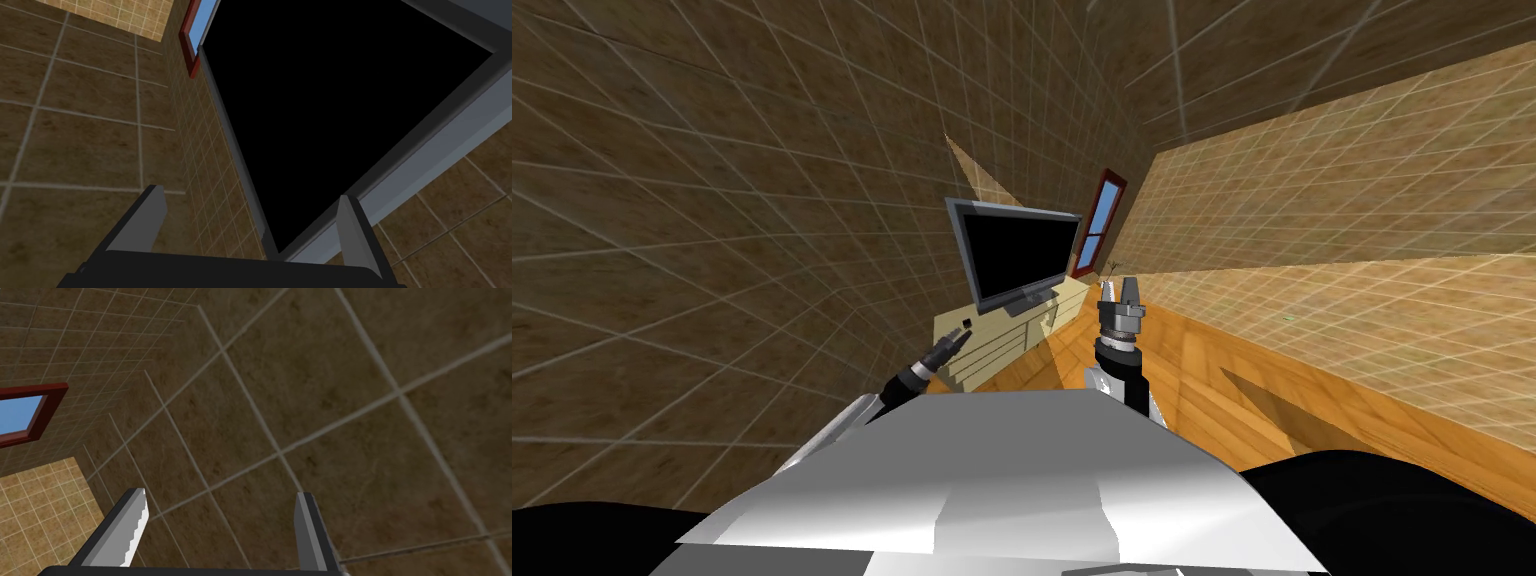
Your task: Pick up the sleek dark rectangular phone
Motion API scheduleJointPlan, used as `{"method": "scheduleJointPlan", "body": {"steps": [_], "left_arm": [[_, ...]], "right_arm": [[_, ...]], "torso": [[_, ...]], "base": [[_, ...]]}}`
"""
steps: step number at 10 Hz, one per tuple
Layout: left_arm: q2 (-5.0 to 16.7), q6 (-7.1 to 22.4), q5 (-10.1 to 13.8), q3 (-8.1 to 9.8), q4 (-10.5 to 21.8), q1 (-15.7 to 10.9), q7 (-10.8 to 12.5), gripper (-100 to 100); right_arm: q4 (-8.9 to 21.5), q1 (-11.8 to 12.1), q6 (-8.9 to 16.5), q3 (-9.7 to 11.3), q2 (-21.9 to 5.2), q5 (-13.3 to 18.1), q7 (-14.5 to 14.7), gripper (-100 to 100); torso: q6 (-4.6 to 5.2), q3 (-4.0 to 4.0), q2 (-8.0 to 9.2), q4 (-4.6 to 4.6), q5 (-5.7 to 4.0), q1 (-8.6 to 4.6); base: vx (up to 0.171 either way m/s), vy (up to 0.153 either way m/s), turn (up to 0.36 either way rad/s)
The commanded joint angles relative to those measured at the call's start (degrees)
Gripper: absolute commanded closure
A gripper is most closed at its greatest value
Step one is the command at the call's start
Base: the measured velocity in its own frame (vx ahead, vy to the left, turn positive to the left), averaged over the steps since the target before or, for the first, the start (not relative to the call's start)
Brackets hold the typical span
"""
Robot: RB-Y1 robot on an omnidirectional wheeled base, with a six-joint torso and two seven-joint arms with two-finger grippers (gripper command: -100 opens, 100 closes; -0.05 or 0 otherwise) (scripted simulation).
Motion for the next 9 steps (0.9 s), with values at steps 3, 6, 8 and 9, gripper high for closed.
{"method": "scheduleJointPlan", "body": {"steps": [3,6,8,9], "left_arm": [[4.11,-0.21,-6.09,-0.95,2.80,0.31,-0.47,-100],[8.92,-0.68,-11.45,-2.59,7.21,0.52,-1.58,-100],[11.25,-0.81,-14.70,-3.48,9.49,0.52,-2.18,-100],[11.25,-0.81,-16.48,-3.48,9.49,0.52,-2.18,-100]], "right_arm": [[0.00,0.00,0.00,0.00,0.00,0.00,0.00,0],[0.00,0.02,0.00,-0.01,0.00,0.00,0.00,0],[0.00,0.02,0.00,-0.01,0.00,0.00,0.00,0],[0.00,0.01,0.00,0.00,0.00,0.00,0.00,0]], "torso": [[0.01,-0.04,-0.06,-0.01,0.00,-0.03],[-0.04,-0.09,-0.17,-0.03,0.00,0.00],[-0.05,-0.10,-0.19,-0.03,0.00,-0.04],[0.00,-0.11,-0.21,-0.04,-0.01,-0.03]], "base": [[-0.064,0.014,-0.205],[-0.047,0.010,-0.224],[-0.038,0.003,-0.199],[-0.028,0.008,-0.166]]}}
